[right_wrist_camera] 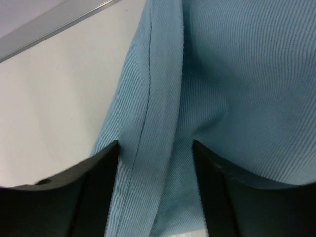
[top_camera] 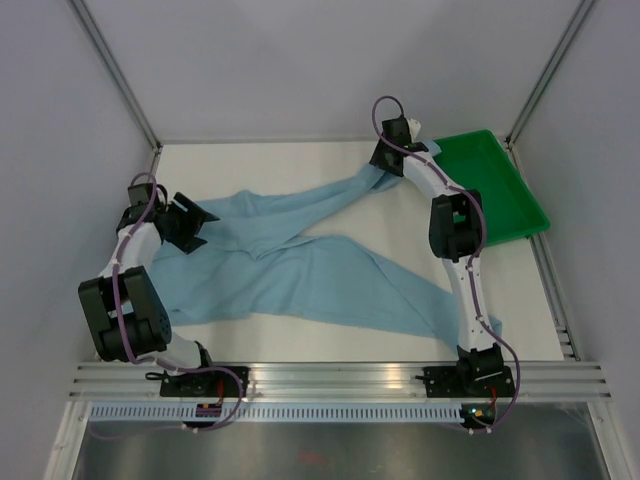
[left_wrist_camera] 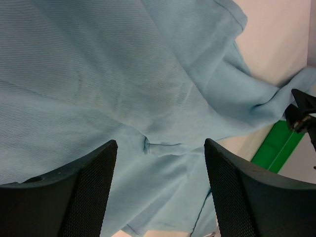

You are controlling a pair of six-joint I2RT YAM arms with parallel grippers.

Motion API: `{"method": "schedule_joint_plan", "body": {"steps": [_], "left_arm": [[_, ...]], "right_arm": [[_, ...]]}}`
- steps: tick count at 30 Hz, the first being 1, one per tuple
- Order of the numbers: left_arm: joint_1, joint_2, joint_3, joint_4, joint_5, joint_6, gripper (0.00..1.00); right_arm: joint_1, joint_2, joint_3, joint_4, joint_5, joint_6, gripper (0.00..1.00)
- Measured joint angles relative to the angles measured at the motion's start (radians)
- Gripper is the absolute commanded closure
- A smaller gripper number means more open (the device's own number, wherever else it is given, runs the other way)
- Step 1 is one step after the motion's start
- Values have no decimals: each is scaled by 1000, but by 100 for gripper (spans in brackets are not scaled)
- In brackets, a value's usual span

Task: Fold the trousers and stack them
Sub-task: Flatten the trousers out

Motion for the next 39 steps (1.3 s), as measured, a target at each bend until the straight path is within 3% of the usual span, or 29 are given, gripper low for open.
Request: {"method": "schedule_joint_plan", "body": {"steps": [1,2,4,6,16,20,24,28,31,32,33,35,36,39], "left_arm": [[-9,-3,-2,0,1,0,23],[-15,-3,-2,3,2,0,23],[-22,-3,-2,4,3,0,23],[-22,-3,-2,4,3,0,24],[-22,9,-1,5,-1,0,23],[-21,77,11,4,-10,-2,23],[-12,167,45,3,-23,-2,23],[8,210,87,-1,-24,-1,23],[18,222,122,-4,-27,3,23],[19,225,134,-7,-27,5,23],[20,229,146,-8,-27,7,24],[20,236,164,-10,-27,11,24],[20,238,170,-10,-27,14,24],[20,238,179,-15,-27,35,25]], "right_arm": [[-3,8,2,6,0,-2,47],[-6,16,3,13,0,-3,64],[-13,27,3,26,-1,-3,89],[-17,32,5,41,-5,-1,100],[-19,-46,27,186,-129,-35,100],[-5,-327,-293,316,-141,-68,100],[31,-743,-810,480,-97,-90,100],[73,-1027,-1195,534,-44,-58,99],[72,-1086,-1354,467,10,7,90],[70,-1085,-1386,437,19,29,83],[68,-1083,-1411,400,26,52,65],[68,-1083,-1432,335,35,79,43],[68,-1084,-1431,306,37,93,25],[68,-1094,-1385,207,47,97,7]]}}
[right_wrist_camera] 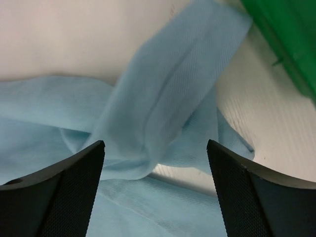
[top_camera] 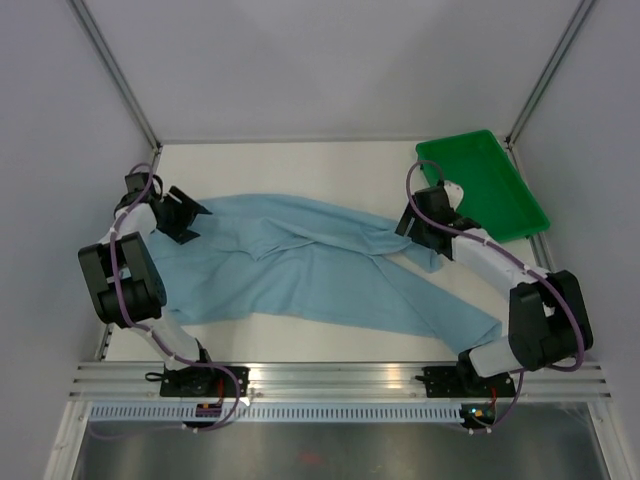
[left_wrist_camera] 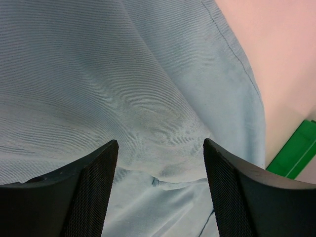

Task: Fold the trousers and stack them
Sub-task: Flatten the trousers out

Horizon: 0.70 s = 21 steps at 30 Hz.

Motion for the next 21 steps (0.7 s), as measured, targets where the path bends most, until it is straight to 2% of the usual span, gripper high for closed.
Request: {"method": "schedule_joint_plan", "body": {"steps": [2,4,6,9,15,21], "left_arm": [[0,0,4,-5,0,19,25],[-3,0,5,-6,0,40,25],[-14,0,6,-8,-1,60,25],[-64,-3,6,-13,-8,87,25],[-187,-17,12,-26,-22,123,25],[-179,-54,12,-32,-22,143,25]], "right_arm": [[-2,-2,89,-89,13,-19,5],[-11,2,246,-168,32,-41,5],[-36,14,440,-224,60,-56,3],[-85,63,631,-259,119,-64,3],[-160,260,671,-267,187,-196,3],[-166,560,778,-296,158,-393,4]]}}
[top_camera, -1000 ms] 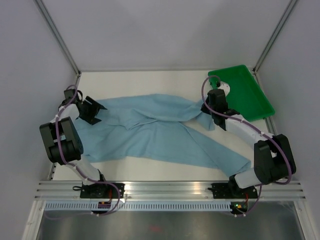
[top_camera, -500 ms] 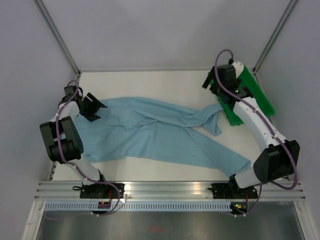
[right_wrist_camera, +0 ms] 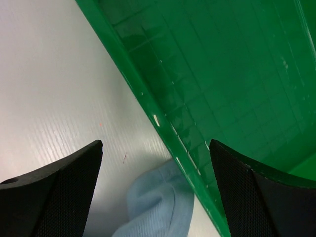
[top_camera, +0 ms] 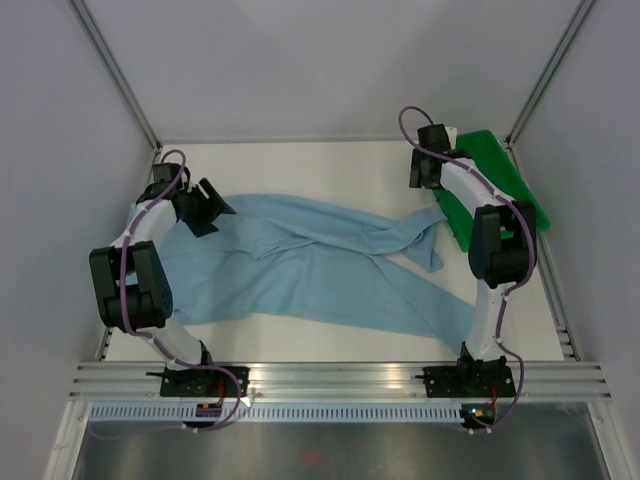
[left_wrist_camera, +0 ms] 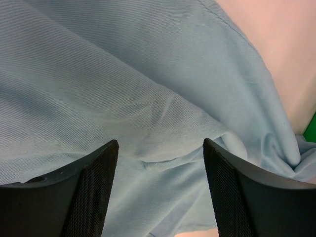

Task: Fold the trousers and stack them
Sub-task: Flatten the trousers out

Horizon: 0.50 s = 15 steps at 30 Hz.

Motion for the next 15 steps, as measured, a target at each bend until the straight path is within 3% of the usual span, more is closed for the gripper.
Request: {"method": "schedule_joint_plan", "body": {"steps": [8,15], "left_arm": [[4,-30,-1,-2,2,21,25],[4,-31,-3,-3,3,37,24]], "right_arm": [[-8,78,141,37,-3,-229,22],[-89,113,138,44,-209,-339,23]]}}
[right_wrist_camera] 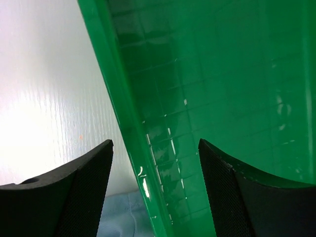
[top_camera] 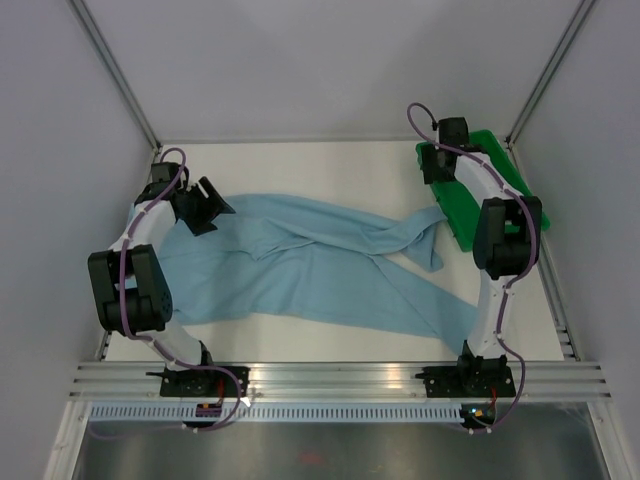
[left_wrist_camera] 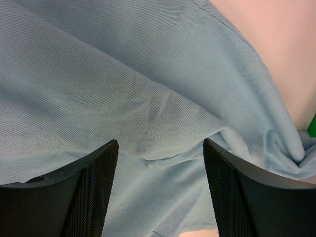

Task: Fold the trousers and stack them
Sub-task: Flatten the trousers out

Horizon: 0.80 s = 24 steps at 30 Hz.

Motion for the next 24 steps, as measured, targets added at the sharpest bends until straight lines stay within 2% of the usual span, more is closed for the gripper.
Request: {"method": "schedule_joint_plan", "body": {"steps": [4,7,8,9,10,17,22,24], "left_arm": [[0,0,0,0,0,0,25],[0,0,0,0,1,0,25],[0,0,0,-1,1,0,25],[0,0,0,-3,1,1,24],[0,0,0,-4,1,1,24],[0,0,0,-16,1,15,24],[0,0,0,-18,1,19,25],[0,0,0,-19,2,19,25]], "right_arm": [[-21,1,-60,-1,-105,-11,23],[-14,2,-66,0,-154,-17,34],[-13,6,-64,-1,-164,-21,53],[-9,14,-51,-7,-172,-37,79],[-6,29,-37,-8,-175,-53,100],[-8,55,-6,-7,-266,-165,100],[6,48,-18,-6,-355,-308,100],[19,17,-71,11,-391,-393,100]]}}
